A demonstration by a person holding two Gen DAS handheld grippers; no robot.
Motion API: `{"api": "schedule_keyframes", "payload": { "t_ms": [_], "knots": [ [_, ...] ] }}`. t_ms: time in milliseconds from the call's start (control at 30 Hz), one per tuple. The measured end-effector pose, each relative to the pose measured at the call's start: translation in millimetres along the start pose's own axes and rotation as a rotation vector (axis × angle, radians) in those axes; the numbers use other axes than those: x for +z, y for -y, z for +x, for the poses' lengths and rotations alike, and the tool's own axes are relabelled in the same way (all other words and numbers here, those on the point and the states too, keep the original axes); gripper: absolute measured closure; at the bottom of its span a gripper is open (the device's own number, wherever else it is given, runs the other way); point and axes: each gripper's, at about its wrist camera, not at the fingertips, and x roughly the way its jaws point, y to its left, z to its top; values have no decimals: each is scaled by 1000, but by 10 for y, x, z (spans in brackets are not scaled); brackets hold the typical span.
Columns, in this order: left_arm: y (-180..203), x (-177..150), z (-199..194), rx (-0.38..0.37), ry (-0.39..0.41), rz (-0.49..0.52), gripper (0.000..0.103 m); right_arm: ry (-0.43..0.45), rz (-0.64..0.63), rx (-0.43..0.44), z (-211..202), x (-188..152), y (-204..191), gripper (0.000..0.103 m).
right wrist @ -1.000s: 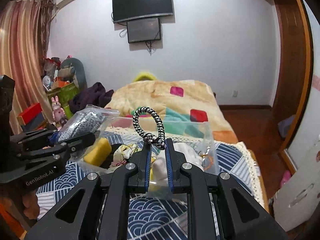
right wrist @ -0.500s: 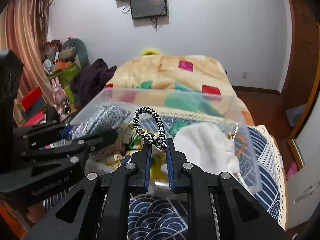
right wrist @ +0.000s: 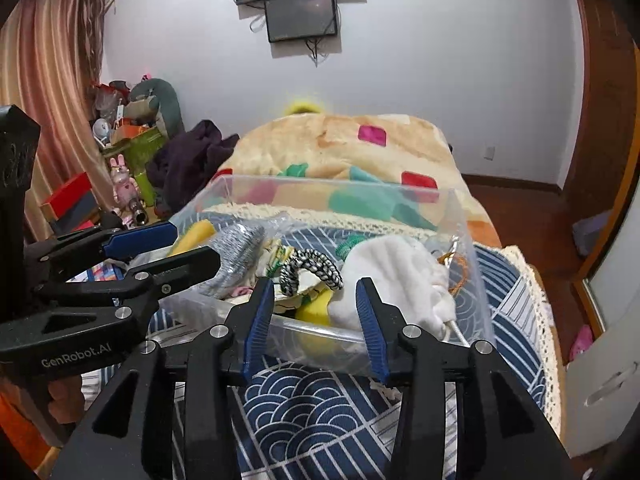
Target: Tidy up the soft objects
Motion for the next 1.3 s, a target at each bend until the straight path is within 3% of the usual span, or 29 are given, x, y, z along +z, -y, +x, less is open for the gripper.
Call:
{"api": "schedule_keyframes", "payload": {
  "t_ms": [467,533,600,733,800,900,1067,1200,1300],
  "knots": [
    [163,191,-1098,2,260,5,46,267,8,-2,-956,258,-55,64],
    [191,191,-1245,2,293,10,40,297,6,-2,-1072,278,-75,62],
    [214,186,-1350,7,317,12,32,329,2,-8,-1181,289,-107,54],
    [270,150,-1526,12,350,24,28,377,-6,-4,-1327,274,-165,45],
    [286,127,-1595,8,360,24,18,394,-12,-6,-1365,270,-194,34],
    [300,91,-1655,15,373,29,14,421,-15,-15,-1400,247,-229,21],
    [300,37,-1721,10,375,16,4,430,-8,-15,-1436,214,-246,19],
    [292,10,-1746,15,379,12,2,442,-2,-29,-1425,179,-246,1],
    [311,-8,-1743,29,382,20,1,453,0,-30,-1464,116,-248,1]
  ]
}}
